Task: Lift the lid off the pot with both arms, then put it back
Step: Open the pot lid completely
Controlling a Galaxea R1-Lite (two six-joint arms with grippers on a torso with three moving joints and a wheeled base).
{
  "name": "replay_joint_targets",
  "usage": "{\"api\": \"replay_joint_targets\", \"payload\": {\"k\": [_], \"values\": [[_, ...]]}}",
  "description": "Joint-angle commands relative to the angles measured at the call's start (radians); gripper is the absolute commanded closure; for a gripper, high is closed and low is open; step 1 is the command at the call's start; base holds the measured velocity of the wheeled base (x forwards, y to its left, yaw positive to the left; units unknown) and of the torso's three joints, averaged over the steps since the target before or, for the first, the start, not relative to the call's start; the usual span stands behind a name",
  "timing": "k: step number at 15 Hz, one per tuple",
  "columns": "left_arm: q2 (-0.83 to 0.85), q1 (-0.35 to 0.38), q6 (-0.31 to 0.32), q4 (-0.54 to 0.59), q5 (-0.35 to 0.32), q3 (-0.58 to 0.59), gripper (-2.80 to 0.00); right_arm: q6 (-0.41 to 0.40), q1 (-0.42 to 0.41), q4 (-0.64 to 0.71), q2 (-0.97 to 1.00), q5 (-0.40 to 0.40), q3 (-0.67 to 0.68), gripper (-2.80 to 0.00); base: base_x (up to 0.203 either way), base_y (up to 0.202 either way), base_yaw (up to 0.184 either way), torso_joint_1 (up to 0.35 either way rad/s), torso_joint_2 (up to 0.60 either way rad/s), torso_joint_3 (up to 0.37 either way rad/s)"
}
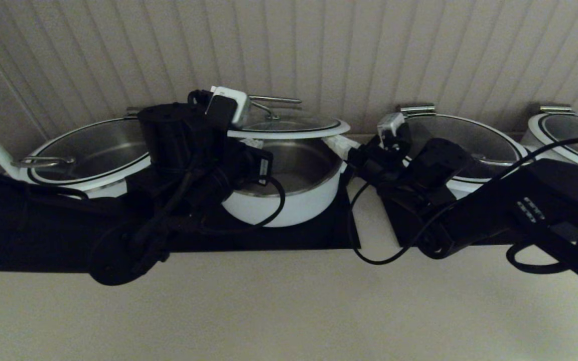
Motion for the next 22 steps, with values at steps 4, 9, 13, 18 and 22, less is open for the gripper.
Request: {"api": "replay_joint_targets", "payload": {"k": [4, 9, 13, 18, 22], "values": [[0.002, 0.007, 0.002, -0.006, 0.001, -0.013, 0.00, -0.012, 0.000, -0.027, -0.071, 0.006, 0.144, 0.00, 0.000, 0.000, 0.000, 0.000, 0.00, 0.000], [0.000, 0.018, 0.013, -0.006, 0.001, -0.016, 0.00, -0.019, -0.001, -0.061, -0.173, 0.007, 0.375, 0.00, 0.000, 0.000, 0.000, 0.000, 0.00, 0.000], [-0.001, 0.018, 0.014, -0.007, 0.001, -0.016, 0.00, -0.019, -0.007, -0.068, -0.271, 0.004, 0.517, 0.00, 0.000, 0.000, 0.000, 0.000, 0.00, 0.000], [0.002, 0.018, 0.016, -0.007, 0.001, -0.016, 0.00, -0.019, -0.051, -0.068, -0.443, -0.053, 0.693, 0.00, 0.000, 0.000, 0.000, 0.000, 0.00, 0.000], [0.002, 0.018, 0.019, -0.007, -0.001, -0.015, 0.00, -0.020, -0.110, -0.061, -0.577, -0.176, 0.882, 0.00, 0.000, 0.000, 0.000, 0.000, 0.00, 0.000]]}}
